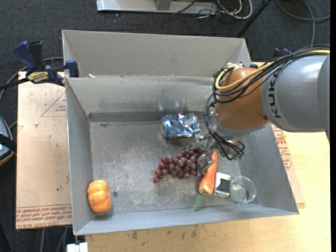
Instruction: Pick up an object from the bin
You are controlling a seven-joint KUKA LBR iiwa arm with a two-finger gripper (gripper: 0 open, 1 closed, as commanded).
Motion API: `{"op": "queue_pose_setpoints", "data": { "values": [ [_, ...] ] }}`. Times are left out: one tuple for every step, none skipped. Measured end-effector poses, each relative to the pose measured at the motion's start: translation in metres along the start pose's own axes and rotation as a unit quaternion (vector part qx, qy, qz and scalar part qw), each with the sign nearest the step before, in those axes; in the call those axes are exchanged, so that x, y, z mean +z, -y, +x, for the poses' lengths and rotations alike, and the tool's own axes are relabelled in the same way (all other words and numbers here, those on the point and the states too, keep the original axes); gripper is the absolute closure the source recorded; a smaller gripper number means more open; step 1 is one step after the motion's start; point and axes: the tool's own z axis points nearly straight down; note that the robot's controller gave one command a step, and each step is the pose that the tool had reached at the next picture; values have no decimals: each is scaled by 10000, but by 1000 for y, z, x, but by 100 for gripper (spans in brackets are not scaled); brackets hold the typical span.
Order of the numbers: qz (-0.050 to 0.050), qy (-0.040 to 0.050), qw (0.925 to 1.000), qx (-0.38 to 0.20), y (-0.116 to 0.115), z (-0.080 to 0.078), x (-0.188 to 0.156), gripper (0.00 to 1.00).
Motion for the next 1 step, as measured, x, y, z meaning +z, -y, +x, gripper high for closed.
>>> {"op": "queue_pose_setpoints", "data": {
  "values": [
    [-5,-59,10000,-4,0,1,-11,100]
  ]
}}
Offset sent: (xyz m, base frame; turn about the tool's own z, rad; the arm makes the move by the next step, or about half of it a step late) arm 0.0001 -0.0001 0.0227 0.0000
